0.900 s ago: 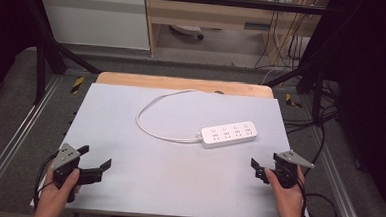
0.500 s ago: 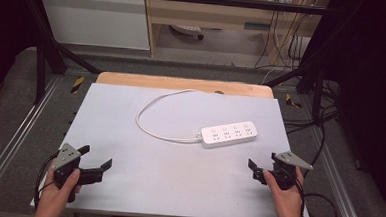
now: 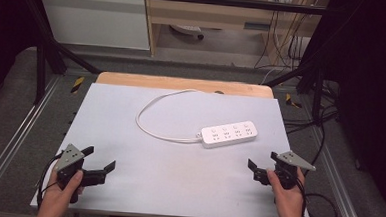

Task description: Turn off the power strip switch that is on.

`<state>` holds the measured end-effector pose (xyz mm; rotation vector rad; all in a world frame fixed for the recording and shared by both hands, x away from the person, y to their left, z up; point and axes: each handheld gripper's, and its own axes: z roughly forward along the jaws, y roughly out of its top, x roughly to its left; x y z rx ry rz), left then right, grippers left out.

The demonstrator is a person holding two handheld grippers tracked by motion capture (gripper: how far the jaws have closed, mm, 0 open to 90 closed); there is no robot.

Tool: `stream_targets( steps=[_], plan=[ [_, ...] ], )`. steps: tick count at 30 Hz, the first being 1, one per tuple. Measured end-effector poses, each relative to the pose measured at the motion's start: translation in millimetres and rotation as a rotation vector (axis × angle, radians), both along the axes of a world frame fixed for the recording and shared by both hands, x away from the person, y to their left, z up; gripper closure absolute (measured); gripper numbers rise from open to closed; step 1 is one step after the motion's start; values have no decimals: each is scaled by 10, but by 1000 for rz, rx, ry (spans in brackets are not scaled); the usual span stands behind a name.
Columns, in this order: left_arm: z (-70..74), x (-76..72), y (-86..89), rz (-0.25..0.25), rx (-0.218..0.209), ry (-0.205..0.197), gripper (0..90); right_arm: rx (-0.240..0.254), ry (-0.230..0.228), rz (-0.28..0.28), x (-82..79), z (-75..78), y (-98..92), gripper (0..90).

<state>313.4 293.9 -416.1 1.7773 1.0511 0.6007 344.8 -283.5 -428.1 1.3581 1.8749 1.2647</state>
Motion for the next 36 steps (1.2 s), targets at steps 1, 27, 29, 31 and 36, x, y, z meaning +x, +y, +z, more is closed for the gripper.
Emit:
stream_targets(
  steps=[1, 27, 29, 31, 36],
  plan=[
    [3, -2, 8, 4, 2, -1, 54, 4, 0, -13, 3, 7, 1, 43],
    [-15, 14, 20, 7, -4, 15, 55, 47, -125, -32, 358, 425, 83, 55],
    [-17, 14, 24, 4, -3, 14, 55, 51, -128, -30, 392, 467, 100, 67],
    [-24, 21, 28, 8, -6, 18, 55, 33, -127, -29, 426, 510, 124, 84],
    [-16, 15, 37, 9, -8, 16, 55, 40, -134, -16, 522, 617, 190, 165]
  ],
)
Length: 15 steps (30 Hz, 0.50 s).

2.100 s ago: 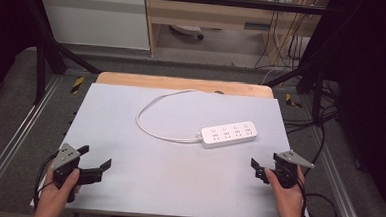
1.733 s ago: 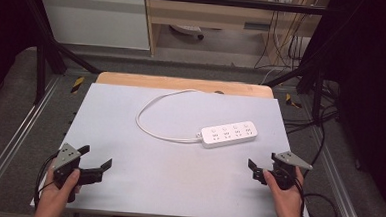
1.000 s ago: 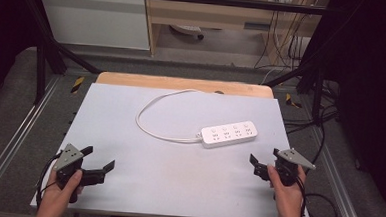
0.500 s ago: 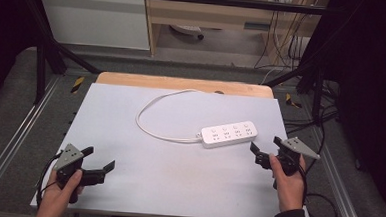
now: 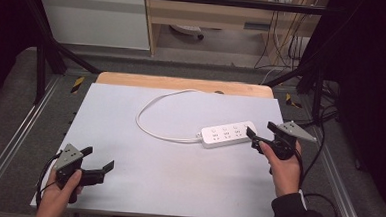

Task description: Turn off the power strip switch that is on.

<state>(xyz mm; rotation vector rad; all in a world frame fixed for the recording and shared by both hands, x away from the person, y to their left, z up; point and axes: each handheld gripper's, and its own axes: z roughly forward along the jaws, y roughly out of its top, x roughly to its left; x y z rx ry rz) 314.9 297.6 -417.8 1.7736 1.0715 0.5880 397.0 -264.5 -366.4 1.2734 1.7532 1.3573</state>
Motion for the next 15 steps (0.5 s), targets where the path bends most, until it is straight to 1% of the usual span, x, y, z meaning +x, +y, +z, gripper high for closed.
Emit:
stream_targets(
  steps=[1, 5, 7, 10, 12, 13, 15],
  plan=[
    [2, -2, -3, 0, 0, -1, 55, 4, 2, 2, 24, 17, 16, 177],
    [1, -2, -16, -5, 7, -3, 55, -4, -7, 9, 114, 63, 52, 272],
    [-3, 2, -14, -5, 6, -1, 55, -1, -14, 7, 153, 85, 70, 354],
    [-10, 11, -2, -2, 7, 5, 55, -15, -34, 17, 197, 120, 97, 471],
    [-6, 10, 0, 2, 0, 1, 55, -6, -40, 23, 228, 142, 113, 516],
    [-5, 7, -4, 1, 0, 0, 55, -8, -43, 25, 244, 152, 120, 550],
    [-2, 2, -8, -4, 5, -1, 55, -11, -47, 26, 277, 164, 137, 588]
  ],
)
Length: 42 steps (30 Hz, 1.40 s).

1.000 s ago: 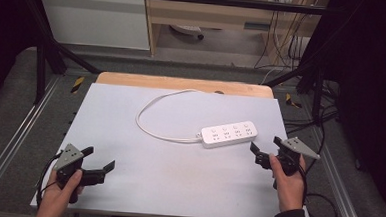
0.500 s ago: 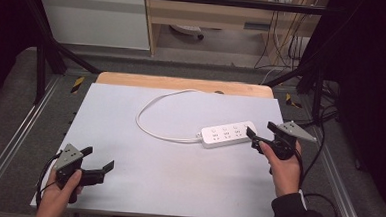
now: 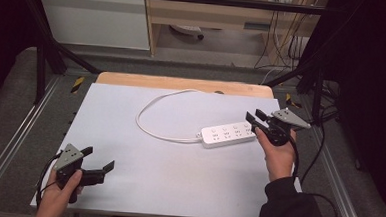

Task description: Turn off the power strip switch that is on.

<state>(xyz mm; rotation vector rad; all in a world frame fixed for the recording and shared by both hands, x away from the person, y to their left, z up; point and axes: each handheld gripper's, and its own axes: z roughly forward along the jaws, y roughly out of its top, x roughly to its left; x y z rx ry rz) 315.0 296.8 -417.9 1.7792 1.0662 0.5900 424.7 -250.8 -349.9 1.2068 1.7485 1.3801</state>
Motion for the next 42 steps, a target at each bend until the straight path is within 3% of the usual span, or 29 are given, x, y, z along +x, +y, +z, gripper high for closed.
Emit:
stream_targets(
  steps=[11, 17, 29, 31, 42],
  plan=[
    [-1, 2, 21, 6, -5, 0, 56, 16, 3, 10, 166, 11, 29, 822],
    [0, 4, -11, 5, 5, -4, 57, 17, 16, 6, 242, -23, 32, 873],
    [-11, 9, -2, 7, 0, 8, 57, 2, 61, -32, 451, -180, 102, 900],
    [-13, 8, -4, 6, 4, 7, 57, -25, 60, -39, 479, -197, 133, 900],
    [-8, 9, 21, 19, 0, 1, 57, -39, 106, -22, 583, -296, 276, 900]
  ],
)
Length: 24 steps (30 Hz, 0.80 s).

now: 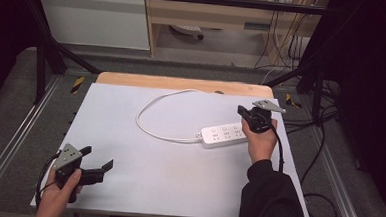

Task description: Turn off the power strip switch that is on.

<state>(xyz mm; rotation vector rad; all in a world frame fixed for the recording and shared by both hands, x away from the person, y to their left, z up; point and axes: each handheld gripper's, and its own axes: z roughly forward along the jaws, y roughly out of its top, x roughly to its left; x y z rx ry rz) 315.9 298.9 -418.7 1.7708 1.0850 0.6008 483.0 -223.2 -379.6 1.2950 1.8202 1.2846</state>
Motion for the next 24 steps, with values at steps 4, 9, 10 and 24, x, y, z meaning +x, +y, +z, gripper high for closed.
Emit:
stream_targets(
  steps=[4, 9, 10, 24],
  plan=[
    [-1, -3, -13, -8, 8, 3, 57, -29, 25, 1, 20, -47, 46, 900],
    [13, -10, 1, 3, -2, -14, 57, -43, 46, 5, 49, -111, 88, 900],
    [14, -11, 3, 3, -3, -14, 57, -44, 55, 5, 51, -124, 99, 900],
    [20, -17, -1, 0, 0, -16, 57, -83, 107, 35, 74, -322, 316, 900]
  ],
)
